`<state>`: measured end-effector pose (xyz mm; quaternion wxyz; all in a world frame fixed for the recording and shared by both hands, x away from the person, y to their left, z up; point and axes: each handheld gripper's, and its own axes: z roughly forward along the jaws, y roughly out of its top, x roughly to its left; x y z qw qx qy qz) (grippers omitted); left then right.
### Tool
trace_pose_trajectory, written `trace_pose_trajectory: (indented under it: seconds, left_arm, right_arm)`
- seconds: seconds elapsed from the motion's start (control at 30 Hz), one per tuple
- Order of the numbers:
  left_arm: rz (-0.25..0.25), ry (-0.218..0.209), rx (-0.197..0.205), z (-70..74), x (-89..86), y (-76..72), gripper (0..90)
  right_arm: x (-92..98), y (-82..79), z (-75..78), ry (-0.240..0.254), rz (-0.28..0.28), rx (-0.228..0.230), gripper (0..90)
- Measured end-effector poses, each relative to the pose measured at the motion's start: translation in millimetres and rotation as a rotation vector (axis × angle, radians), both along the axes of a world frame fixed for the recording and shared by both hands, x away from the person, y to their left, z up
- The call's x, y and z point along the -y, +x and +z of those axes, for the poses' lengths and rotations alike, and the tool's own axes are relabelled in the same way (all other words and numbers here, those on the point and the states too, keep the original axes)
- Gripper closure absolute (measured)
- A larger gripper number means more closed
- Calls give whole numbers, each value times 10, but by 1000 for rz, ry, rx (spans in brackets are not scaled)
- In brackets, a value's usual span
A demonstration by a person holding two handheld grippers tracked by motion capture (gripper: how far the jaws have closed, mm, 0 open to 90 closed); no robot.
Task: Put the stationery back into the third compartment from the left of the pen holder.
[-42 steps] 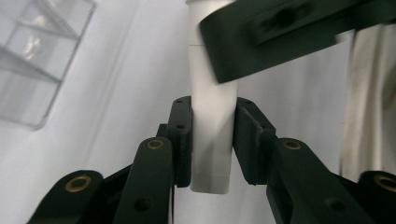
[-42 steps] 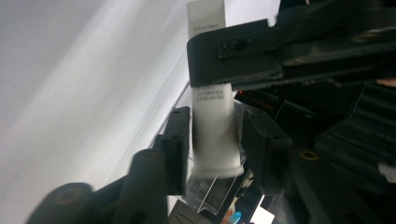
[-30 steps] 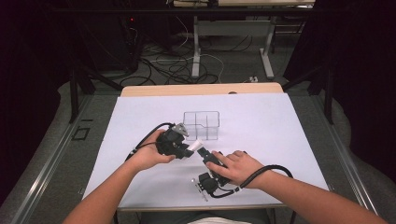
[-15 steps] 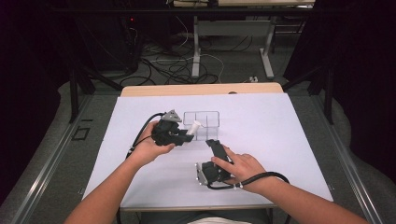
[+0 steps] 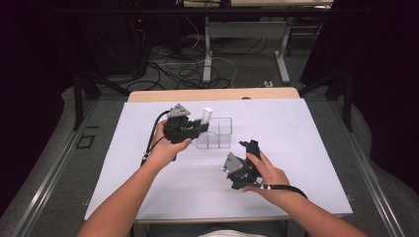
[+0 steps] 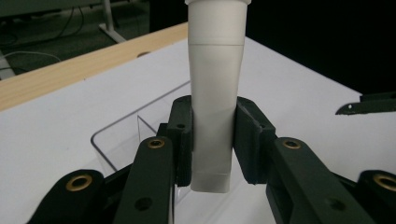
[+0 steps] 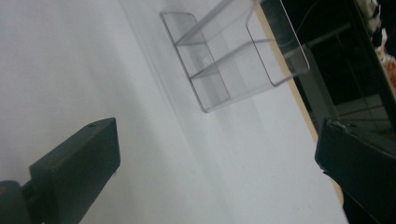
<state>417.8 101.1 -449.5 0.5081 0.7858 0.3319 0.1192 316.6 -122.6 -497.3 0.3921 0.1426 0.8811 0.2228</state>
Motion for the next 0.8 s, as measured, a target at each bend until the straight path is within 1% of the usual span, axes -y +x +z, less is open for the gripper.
trace_pose_trajectory:
  seconds: [0.03,0.13,0.17,0.2,0.27,0.33,0.4,0.53,0.57,0.7,0.73,0.77,0.8]
  left_arm:
    - [13,-14,9,-1,22,9,710]
    - [41,-38,23,2,80,33,710]
    - [52,-46,28,2,103,40,710]
    - [57,-49,34,2,121,47,710]
    - [69,-63,42,-3,158,58,710]
    - [85,-72,46,-14,201,65,710]
    - [95,-80,43,-28,243,70,710]
    - [124,-110,42,-62,324,77,710]
    - [125,-106,46,-69,335,82,711]
    - [152,-125,50,-112,404,82,710]
    - [159,-133,49,-126,423,82,710]
    - [164,-132,48,-138,437,84,710]
    - [170,-139,50,-153,457,87,710]
  right_arm:
    - [42,16,10,0,-11,3,0]
    - [155,51,-4,51,-58,-15,0]
    - [193,65,-6,57,-71,-20,0]
    - [221,73,-20,88,-92,-38,0]
    - [289,108,-33,114,-106,-50,0]
    - [356,128,-36,142,-131,-72,0]
    - [422,155,-44,180,-158,-85,0]
    - [556,223,-34,293,-201,-145,0]
    - [588,242,-32,318,-208,-153,0]
    - [698,305,-35,413,-252,-179,0]
    - [718,320,-48,445,-271,-184,0]
    - [743,339,-56,467,-287,-198,0]
    - [764,352,-61,490,-305,-223,0]
